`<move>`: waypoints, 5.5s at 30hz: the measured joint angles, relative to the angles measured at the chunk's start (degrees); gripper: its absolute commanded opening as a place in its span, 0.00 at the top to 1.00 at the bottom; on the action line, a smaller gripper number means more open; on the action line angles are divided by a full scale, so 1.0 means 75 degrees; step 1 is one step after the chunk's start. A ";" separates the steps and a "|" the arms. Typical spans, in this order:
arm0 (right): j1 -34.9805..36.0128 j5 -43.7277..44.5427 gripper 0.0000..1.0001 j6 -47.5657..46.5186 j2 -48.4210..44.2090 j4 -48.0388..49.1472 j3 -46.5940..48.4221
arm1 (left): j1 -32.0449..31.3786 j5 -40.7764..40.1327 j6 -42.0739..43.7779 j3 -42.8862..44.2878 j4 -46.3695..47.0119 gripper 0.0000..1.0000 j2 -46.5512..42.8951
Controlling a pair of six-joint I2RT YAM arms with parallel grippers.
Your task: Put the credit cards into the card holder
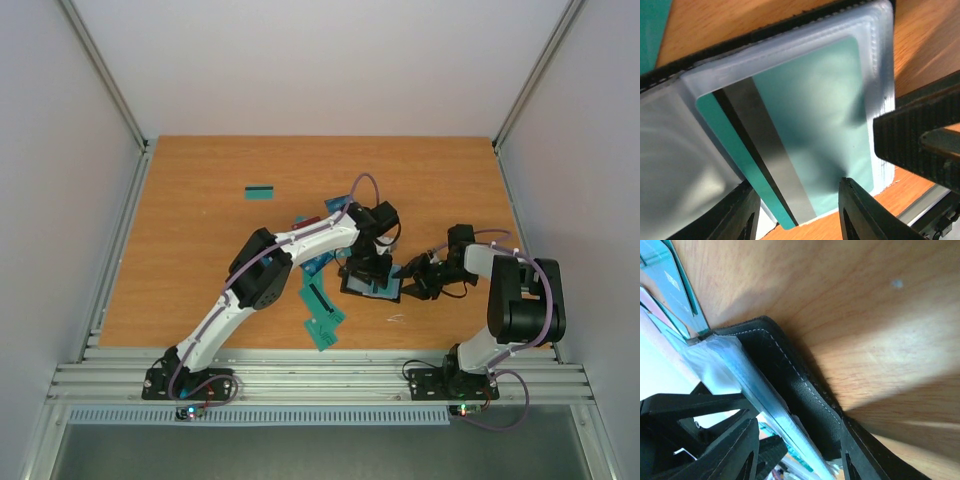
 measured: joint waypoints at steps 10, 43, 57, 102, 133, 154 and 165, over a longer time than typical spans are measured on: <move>0.0015 0.1055 0.34 -0.0691 -0.0201 -0.0889 0.0580 | -0.0111 0.0455 0.0210 -0.0277 0.0166 0.49 -0.0184; 0.0015 0.0475 0.41 -0.0906 -0.0749 -0.0740 0.0650 | 0.0621 0.1498 0.0347 -0.1431 0.1253 1.00 -0.0737; 0.0015 0.0376 0.42 -0.0874 -0.0621 -0.0606 0.0629 | 0.0618 0.1501 0.0347 -0.1160 0.1297 1.00 -0.0256; 0.2209 0.0638 0.53 -0.0134 -0.0251 -0.0210 0.1131 | 0.1198 0.1527 -0.0513 -0.2661 0.1757 0.98 -0.2069; 0.5249 0.1693 0.49 0.0443 0.0321 -0.0055 0.1804 | 0.1687 -0.0259 -0.0309 -0.8886 0.2331 0.79 -0.6953; 0.7749 0.2678 0.46 0.3174 -0.2439 0.1533 -0.1346 | 0.0624 -0.0277 0.0035 -0.9369 0.3733 0.73 -0.5939; 0.8900 0.3179 0.44 0.4275 -0.2276 0.2192 -0.1501 | 0.0522 0.0026 -0.0187 -0.9777 0.4468 0.73 -0.6114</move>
